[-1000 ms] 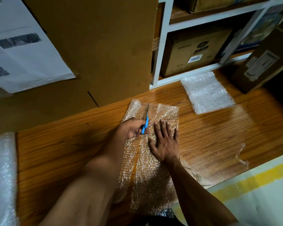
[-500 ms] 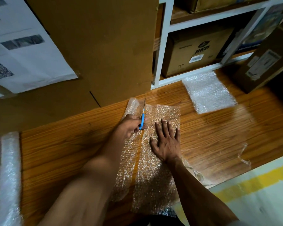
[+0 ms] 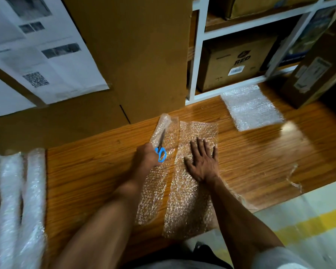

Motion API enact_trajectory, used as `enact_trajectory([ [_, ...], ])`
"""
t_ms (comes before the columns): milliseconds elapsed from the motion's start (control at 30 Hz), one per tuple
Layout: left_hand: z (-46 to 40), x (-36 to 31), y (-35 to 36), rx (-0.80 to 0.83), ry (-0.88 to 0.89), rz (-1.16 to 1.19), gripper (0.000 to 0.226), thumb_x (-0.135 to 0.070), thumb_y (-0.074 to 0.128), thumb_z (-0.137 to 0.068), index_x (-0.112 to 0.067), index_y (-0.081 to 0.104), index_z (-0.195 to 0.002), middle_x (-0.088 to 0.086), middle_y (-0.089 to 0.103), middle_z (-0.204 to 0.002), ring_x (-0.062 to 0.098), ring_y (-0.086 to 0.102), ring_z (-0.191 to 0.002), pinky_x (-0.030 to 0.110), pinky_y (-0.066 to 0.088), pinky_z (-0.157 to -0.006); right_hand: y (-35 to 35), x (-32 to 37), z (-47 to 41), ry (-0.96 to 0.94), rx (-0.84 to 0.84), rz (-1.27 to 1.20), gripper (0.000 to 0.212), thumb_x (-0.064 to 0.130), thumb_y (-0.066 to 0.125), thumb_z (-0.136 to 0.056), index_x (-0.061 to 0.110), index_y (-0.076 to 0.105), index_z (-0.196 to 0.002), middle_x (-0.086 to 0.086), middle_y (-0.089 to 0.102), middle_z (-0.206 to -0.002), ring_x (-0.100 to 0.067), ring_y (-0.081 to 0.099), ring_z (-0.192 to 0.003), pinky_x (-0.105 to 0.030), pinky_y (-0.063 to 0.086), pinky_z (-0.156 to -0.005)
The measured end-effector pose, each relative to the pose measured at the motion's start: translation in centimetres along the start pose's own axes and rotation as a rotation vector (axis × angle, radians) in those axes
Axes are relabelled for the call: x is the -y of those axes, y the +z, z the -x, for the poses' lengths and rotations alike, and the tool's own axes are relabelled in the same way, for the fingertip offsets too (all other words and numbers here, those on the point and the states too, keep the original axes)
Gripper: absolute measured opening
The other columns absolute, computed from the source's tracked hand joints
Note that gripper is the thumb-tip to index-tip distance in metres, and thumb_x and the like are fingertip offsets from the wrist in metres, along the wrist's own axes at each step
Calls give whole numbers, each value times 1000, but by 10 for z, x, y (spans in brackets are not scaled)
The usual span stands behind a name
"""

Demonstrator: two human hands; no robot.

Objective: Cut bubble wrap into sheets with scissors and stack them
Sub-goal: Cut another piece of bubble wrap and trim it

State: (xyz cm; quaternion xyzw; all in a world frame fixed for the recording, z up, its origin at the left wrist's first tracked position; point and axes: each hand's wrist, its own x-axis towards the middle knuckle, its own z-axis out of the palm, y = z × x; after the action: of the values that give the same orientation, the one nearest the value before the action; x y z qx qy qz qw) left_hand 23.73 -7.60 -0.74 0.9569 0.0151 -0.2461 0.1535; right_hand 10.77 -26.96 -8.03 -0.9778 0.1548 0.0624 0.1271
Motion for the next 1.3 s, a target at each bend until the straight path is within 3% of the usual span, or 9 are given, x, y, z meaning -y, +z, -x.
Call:
enact_trajectory([
  [200, 18, 12, -1, -246, 42, -135, 21, -9, 78, -88, -9, 75, -109, 16, 75, -99, 33, 73, -89, 40, 64, -71, -2, -10, 17, -63, -2, -114, 75, 63, 20, -106, 24, 6, -169, -3, -6, -175, -22, -12, -161, -52, -9, -129],
  [500, 46, 22, 5, -295, 174, -278, 14, -20, 68, -92, -20, 77, -103, 10, 75, -102, 33, 70, -96, 38, 60, -78, -9, -11, 71, 10, -152, -207, 61, 49, 31, -110, 17, 31, -162, -8, 26, -171, -24, 18, -159, -50, 13, -130],
  [633, 56, 11, 26, -207, 305, -26, 6, -26, 72, -92, -29, 77, -91, -3, 76, -93, 21, 69, -78, 34, 61, -68, -22, -11, 82, 242, -218, -245, 50, 46, 44, -108, 12, 40, -145, -13, 48, -143, -30, 50, -129, -45, 42, -108],
  [733, 64, -1, 44, -145, 297, 65, 1, -31, 76, -89, -31, 75, -89, -4, 76, -98, 17, 66, -78, 30, 57, -69, -28, -17, 85, 359, -101, -158, 54, 55, 43, -108, 12, 43, -140, -12, 47, -135, -27, 48, -122, -42, 40, -105],
  [833, 70, -11, 59, -127, 276, 32, 24, -37, 76, -91, -21, 74, -110, 5, 73, -112, 23, 65, -93, 32, 49, -73, -27, -24, 83, 356, -54, -132, 54, 54, 43, -108, 10, 45, -140, -13, 49, -135, -27, 48, -122, -42, 40, -106],
  [933, 72, -16, 68, -134, 207, 38, 39, -44, 76, -90, -23, 67, -121, 6, 72, -116, 31, 68, -101, 38, 57, -81, -26, -30, 81, 366, -39, -155, 47, 41, 53, -107, 9, 44, -142, -13, 49, -138, -28, 48, -125, -43, 43, -106],
  [1033, 72, -20, 74, -85, 146, 87, 31, -45, 74, -90, -23, 68, -111, 6, 74, -109, 30, 69, -96, 42, 60, -84, -18, -35, 80, 391, -2, -113, 52, 22, 63, -103, 8, 39, -147, -15, 49, -141, -29, 48, -127, -43, 45, -109],
  [1167, 73, -22, 74, -34, 75, 202, 35, -52, 69, -93, -17, 74, -97, 5, 74, -98, 28, 67, -90, 35, 57, -83, -13, -37, 81, 413, -20, -162, 44, 23, 61, -104, 7, 45, -142, -16, 53, -139, -31, 47, -129, -43, 46, -108],
  [1300, 74, -18, 75, 26, 40, 281, 18, -36, 69, -95, -17, 71, -97, 4, 73, -102, 25, 63, -90, 34, 55, -85, -14, -41, 81, 412, -105, -411, 26, 34, 64, -103, 14, 60, -119, -10, 63, -122, -31, 57, -118, -37, 49, -94],
])
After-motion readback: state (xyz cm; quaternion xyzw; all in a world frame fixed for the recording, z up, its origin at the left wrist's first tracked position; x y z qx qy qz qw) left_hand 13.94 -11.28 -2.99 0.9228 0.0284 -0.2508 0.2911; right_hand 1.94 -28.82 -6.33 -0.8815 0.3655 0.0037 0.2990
